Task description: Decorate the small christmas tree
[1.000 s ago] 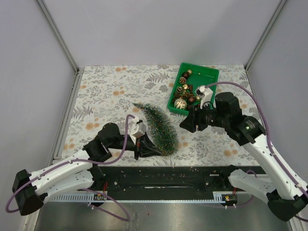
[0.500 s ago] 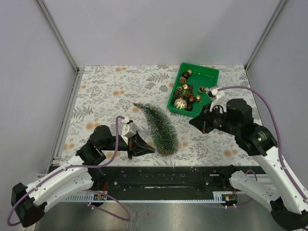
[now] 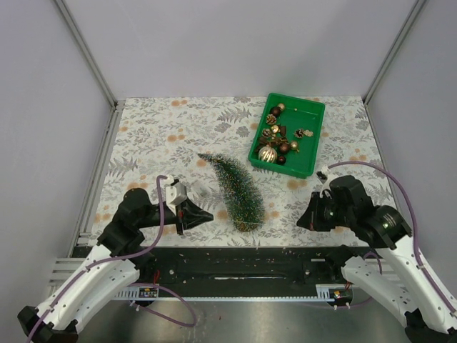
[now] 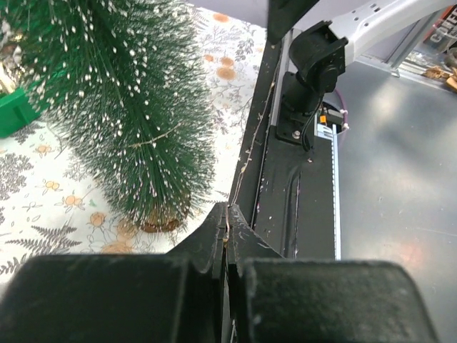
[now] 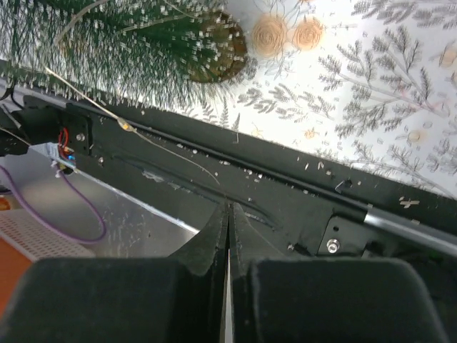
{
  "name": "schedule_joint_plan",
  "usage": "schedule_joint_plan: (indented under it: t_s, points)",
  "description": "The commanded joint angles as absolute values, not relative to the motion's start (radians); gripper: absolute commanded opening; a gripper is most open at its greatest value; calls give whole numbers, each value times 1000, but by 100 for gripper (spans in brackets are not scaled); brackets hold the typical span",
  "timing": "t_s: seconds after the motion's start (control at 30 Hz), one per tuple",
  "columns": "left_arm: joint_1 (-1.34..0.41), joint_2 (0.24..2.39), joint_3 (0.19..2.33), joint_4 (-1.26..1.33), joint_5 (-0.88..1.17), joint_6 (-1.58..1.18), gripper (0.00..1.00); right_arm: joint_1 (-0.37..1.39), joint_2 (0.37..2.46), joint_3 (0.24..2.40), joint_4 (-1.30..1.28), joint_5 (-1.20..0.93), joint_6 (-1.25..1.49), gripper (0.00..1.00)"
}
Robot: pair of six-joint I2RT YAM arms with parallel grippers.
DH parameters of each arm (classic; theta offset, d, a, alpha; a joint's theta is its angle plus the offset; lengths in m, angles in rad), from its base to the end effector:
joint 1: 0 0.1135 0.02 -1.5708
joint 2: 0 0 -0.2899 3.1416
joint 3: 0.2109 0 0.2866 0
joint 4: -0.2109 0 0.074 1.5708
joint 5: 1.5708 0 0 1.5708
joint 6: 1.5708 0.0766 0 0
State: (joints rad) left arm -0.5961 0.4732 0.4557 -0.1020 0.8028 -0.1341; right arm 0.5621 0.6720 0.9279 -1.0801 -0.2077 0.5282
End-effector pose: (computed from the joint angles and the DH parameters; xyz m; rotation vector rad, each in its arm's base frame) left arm 0.1093 -0.1408 0.2855 1.0065 1.4997 -1.2055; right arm 0.1187 0.0934 0.3136 -0.1449 2.5063 0.7330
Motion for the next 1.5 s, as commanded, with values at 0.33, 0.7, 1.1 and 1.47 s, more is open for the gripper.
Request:
schedule_joint_plan:
  t_s: [0.33,0.7,1.1,1.47]
  points:
    - [-525,448,568,-319,347,-31,0,566,463,821,-1140,-692,620,0]
    - [-489,498,557,-308,-107,-12,0,569,529,736,-829,-776,689,6]
    - [-486,555,606,-402,-228,219,0,572,657,873,-799,-680,546,68]
    - [-483,523,560,-465,-307,642,0,572,730,1084,-721,-365,433,76]
